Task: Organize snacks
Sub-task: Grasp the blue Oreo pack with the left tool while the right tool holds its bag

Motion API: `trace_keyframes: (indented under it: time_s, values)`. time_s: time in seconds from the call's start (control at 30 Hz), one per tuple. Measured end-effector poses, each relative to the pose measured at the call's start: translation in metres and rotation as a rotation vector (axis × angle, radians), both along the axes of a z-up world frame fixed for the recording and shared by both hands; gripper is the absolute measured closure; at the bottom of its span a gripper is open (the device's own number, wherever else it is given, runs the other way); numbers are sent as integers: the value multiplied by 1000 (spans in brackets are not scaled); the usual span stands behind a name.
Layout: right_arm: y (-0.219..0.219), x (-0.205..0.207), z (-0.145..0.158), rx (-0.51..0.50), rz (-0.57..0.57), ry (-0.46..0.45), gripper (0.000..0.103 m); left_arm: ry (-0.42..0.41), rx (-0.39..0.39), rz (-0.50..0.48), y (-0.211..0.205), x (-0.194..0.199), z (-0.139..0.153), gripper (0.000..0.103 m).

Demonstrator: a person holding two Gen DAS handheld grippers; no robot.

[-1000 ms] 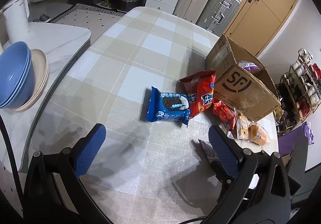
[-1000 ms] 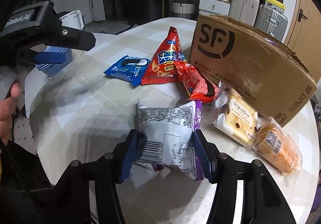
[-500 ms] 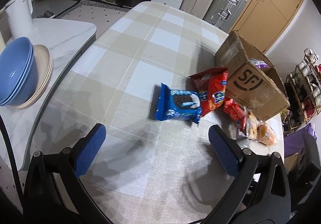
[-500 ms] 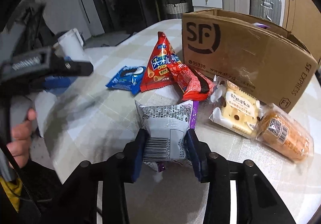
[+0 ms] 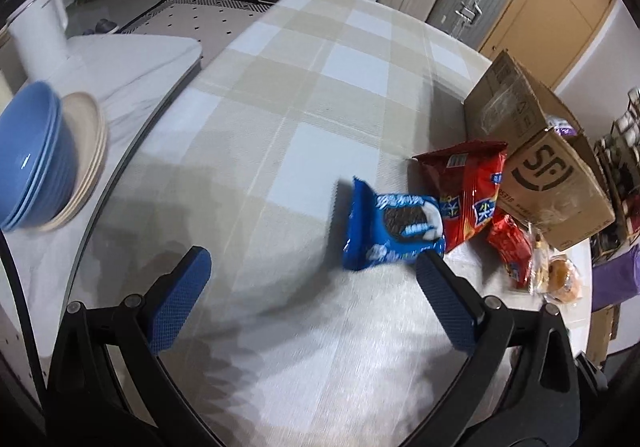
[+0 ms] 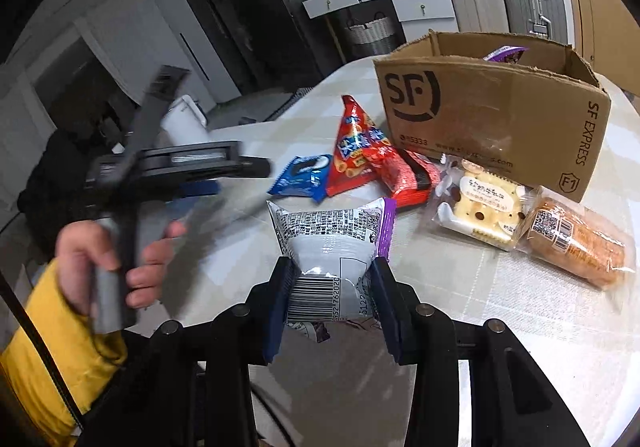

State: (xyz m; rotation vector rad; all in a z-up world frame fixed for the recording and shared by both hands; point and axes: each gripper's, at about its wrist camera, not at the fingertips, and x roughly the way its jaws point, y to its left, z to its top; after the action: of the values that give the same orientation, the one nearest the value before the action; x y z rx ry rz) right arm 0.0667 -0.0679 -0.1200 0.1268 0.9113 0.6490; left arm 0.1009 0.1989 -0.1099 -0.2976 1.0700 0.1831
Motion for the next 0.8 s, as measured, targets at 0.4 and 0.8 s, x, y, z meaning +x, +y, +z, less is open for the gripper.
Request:
trace_keyframes:
  time_s: [0.4,0.8]
  values:
    - [2,-5,5,12,19,6,63,58,-54,-23,-9,42,-25,1]
    - [3,-1,3,12,14,11,63,64,-48,-50,-29,57,-34,1]
